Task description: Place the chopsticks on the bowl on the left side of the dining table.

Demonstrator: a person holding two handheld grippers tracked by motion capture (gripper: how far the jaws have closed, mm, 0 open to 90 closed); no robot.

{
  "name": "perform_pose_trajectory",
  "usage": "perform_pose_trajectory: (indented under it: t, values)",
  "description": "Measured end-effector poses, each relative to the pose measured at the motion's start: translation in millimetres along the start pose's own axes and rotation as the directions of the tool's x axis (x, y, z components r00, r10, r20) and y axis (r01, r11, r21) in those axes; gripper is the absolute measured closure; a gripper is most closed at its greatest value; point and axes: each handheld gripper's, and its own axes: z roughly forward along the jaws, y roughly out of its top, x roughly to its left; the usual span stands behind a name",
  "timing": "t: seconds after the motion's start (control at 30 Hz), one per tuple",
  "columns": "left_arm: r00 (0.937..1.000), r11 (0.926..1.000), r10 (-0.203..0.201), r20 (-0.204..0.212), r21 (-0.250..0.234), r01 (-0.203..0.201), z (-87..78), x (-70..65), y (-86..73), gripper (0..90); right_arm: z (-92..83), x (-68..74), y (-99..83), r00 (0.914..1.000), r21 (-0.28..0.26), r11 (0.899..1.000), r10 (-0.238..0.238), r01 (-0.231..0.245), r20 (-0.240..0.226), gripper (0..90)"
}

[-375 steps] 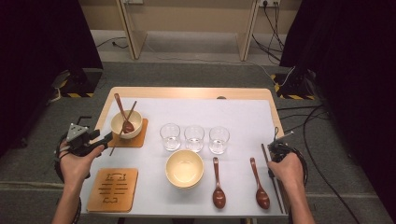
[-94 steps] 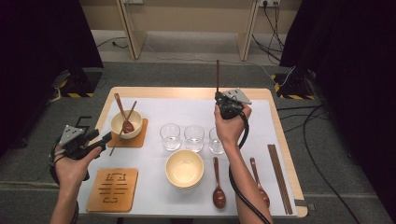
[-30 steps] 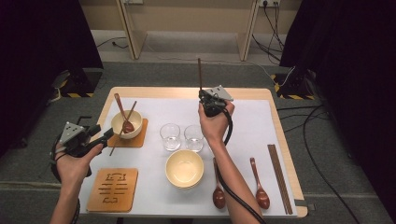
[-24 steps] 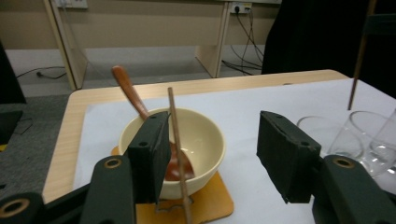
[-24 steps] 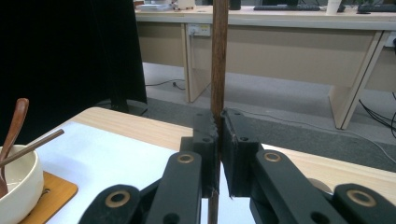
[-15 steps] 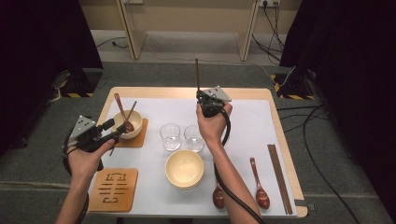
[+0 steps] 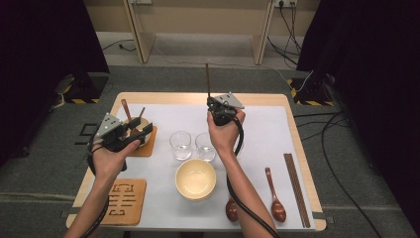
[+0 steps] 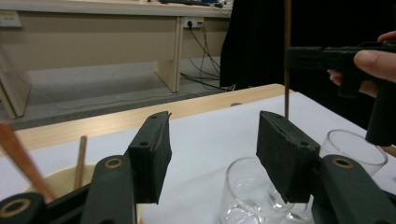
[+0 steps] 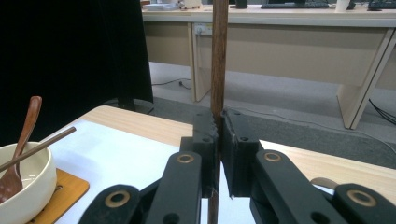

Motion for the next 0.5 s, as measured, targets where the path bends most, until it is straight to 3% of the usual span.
perform_pose_trajectory:
  t: [0.5]
  values:
    - [0.9958, 0.9997, 0.022, 0.089, 0.006, -0.023, 42.8, -22.8, 19.3, 46.5, -4.1, -3.4, -4.3, 0.9998, -0.005, 1.0, 0.016, -0.016, -0.008, 84.7]
